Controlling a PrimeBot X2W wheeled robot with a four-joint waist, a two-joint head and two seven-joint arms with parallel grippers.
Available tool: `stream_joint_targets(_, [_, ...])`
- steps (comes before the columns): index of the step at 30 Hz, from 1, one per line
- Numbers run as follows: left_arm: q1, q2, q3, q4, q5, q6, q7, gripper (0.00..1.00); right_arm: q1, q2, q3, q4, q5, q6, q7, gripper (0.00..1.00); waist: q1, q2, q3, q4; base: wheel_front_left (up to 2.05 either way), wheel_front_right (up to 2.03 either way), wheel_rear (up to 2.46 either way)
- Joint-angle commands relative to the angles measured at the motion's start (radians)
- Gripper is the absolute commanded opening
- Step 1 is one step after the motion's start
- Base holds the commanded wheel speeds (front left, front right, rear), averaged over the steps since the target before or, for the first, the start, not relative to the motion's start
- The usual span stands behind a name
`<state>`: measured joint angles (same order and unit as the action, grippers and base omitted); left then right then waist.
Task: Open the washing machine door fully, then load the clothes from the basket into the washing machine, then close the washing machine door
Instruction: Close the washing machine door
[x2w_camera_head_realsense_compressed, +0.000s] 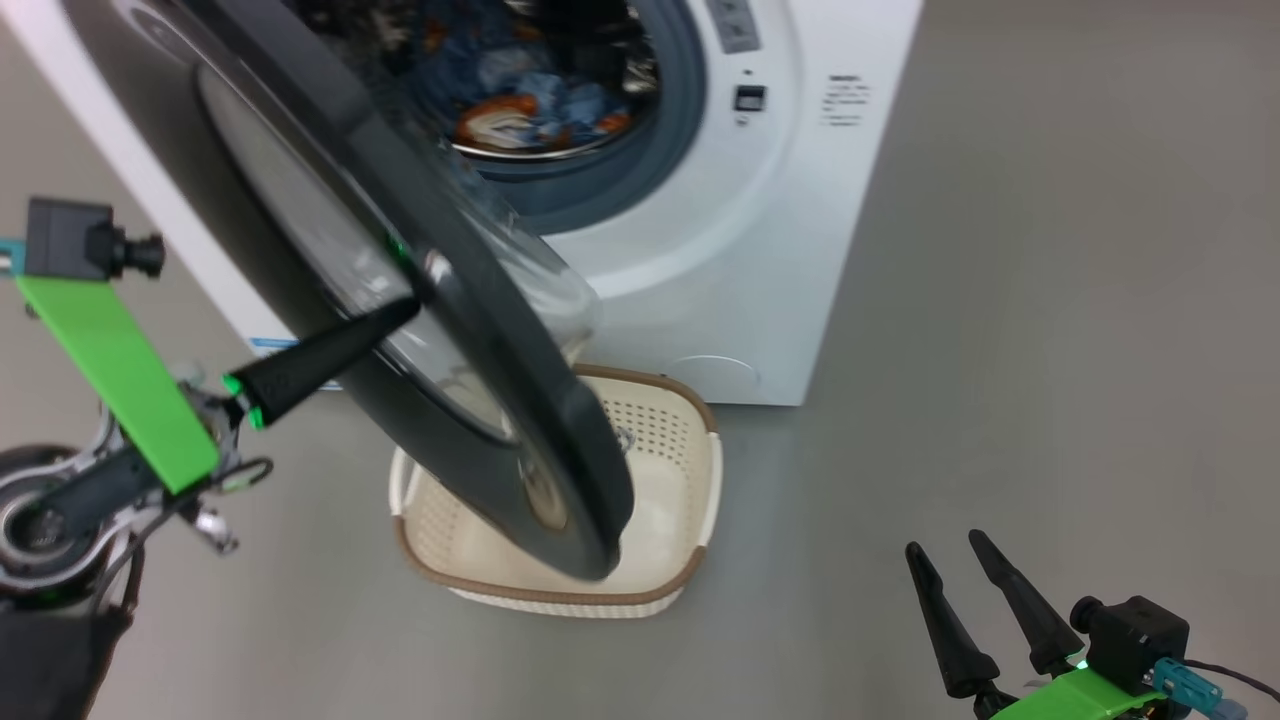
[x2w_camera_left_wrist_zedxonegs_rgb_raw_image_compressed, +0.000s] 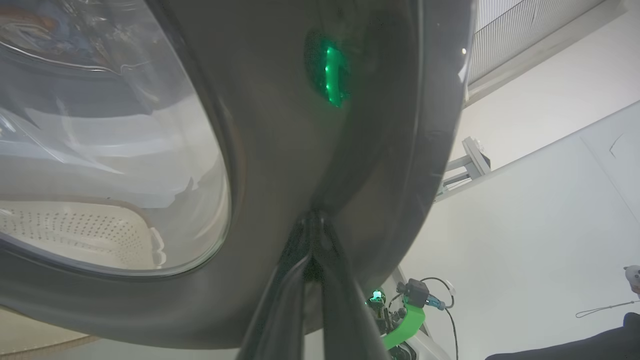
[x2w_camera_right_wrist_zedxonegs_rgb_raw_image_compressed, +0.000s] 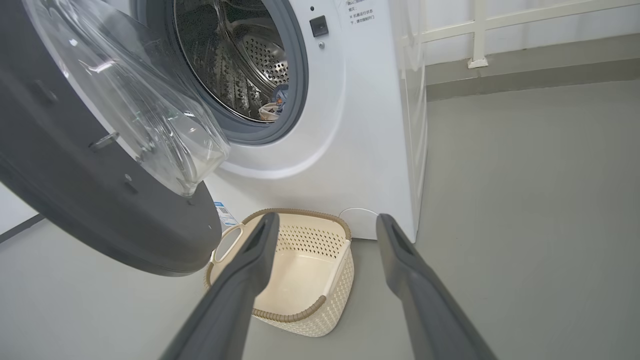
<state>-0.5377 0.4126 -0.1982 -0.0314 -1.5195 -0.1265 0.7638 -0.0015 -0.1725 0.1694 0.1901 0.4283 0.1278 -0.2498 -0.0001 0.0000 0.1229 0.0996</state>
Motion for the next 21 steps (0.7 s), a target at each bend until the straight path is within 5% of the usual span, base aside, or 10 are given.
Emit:
stream_joint_targets(1, [-0.073,0.024,0.036,-0.009,0.016,-0.004,-0.026,0.00,-0.028,-0.001,0.017,-0.027,-0.017,0.003,-0.012,1.00,0.0001,0.0000,0.029,-0.057,0.00,0.00,0.00])
stream_joint_targets(10, [-0.141,0.007,-0.008,0.072,0.046,-0.004,-0.112,0.00,-0.023,0.020,0.006,-0.027,-0.017,0.003,-0.012,1.00,0.0001,0.0000,0.030,-0.118,0.00,0.00,0.00])
stream_joint_targets(21, [-0.079,0.058,-0.043,0.097,0.042,-0.004,-0.170,0.00,0.004,0.018,-0.004,-0.023,-0.016,0.003,-0.012,1.00,0.0001,0.0000,-0.014,-0.099,0.00,0.00,0.00])
